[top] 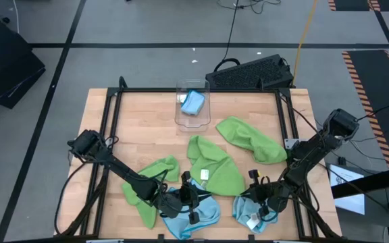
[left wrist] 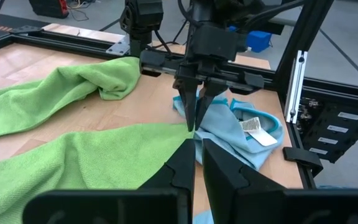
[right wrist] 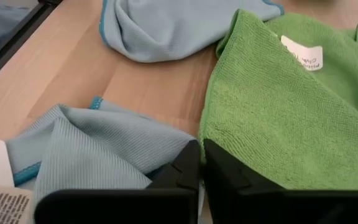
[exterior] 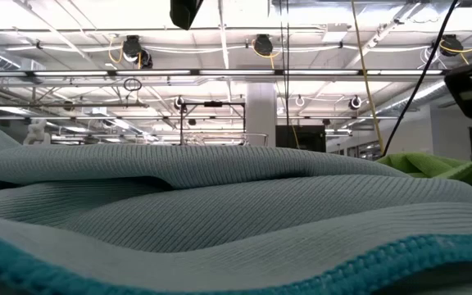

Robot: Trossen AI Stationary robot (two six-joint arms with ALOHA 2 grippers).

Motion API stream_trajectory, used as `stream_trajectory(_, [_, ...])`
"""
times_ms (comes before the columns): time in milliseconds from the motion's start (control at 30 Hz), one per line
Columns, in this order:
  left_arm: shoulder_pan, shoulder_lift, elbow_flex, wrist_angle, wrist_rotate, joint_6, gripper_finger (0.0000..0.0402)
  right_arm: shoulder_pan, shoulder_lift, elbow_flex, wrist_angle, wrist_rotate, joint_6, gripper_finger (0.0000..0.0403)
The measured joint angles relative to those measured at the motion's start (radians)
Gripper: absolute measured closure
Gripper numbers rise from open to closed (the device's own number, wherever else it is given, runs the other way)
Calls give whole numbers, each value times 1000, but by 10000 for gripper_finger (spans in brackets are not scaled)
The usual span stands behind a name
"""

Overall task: Fold microfiber towels
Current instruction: Fold the center green towel

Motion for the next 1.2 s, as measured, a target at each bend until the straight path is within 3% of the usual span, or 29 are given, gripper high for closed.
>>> stream_trajectory(367, [0, 0, 0, -1, -31, 3, 371, 0, -6, 0, 5, 21, -15, 354])
stream_trajectory(500, [1, 0, 0, -39, -73, -4, 371, 0, -6, 0, 6, -12, -22, 368])
stream_trajectory(667, [30, -1, 1, -215, -128, -141, 371, 0, -6, 0, 6, -27, -38, 399])
stream_trajectory(933, [91, -1, 1, -294, 58, -215, 371, 0, -6, 0, 6, -27, -32, 394])
stream_trajectory(1200, [81, -1, 1, -266, 77, -215, 371, 0, -5, 0, 3, -52, 8, 328])
